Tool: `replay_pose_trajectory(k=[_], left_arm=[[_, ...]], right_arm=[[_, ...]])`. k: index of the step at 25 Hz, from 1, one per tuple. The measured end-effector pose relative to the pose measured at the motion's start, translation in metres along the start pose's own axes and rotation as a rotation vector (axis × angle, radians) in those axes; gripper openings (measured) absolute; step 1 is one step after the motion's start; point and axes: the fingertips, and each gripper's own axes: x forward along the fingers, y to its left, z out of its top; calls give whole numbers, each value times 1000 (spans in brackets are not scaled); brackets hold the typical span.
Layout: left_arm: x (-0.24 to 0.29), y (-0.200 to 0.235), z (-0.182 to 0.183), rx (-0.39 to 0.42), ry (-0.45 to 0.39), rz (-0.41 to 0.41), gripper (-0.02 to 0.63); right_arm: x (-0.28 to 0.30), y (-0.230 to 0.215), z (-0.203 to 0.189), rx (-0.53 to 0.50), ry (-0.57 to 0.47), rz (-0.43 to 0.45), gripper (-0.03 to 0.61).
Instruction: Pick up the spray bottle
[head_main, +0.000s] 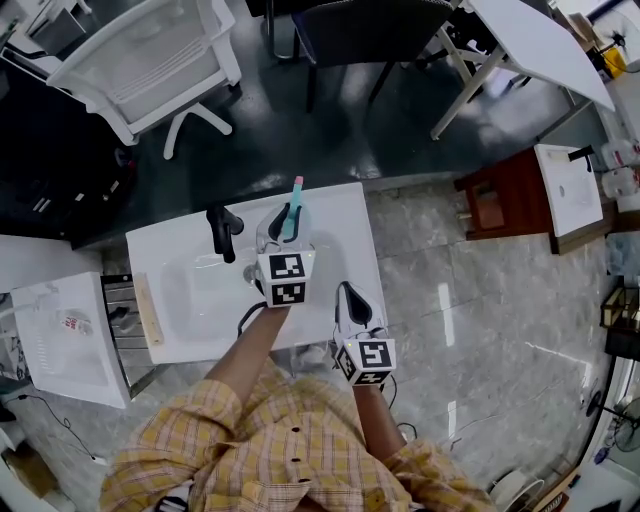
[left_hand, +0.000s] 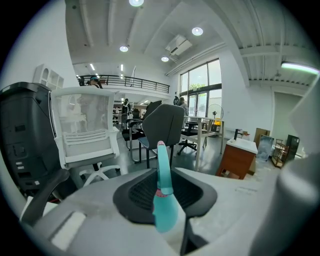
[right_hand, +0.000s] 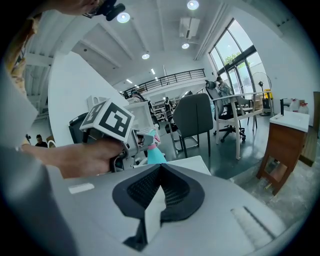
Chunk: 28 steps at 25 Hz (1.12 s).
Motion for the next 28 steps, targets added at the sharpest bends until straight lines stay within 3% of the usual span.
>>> replay_pose_trajectory(k=[19,28], left_arm=[[-83,-22,42,-29,-118,-22,81],[-136,-34,52,-2,-169,-24,81]], right_arm=[[-47,9,38,-44,-79,46,-2],[-76,24,66,-81,-145,73,-2]])
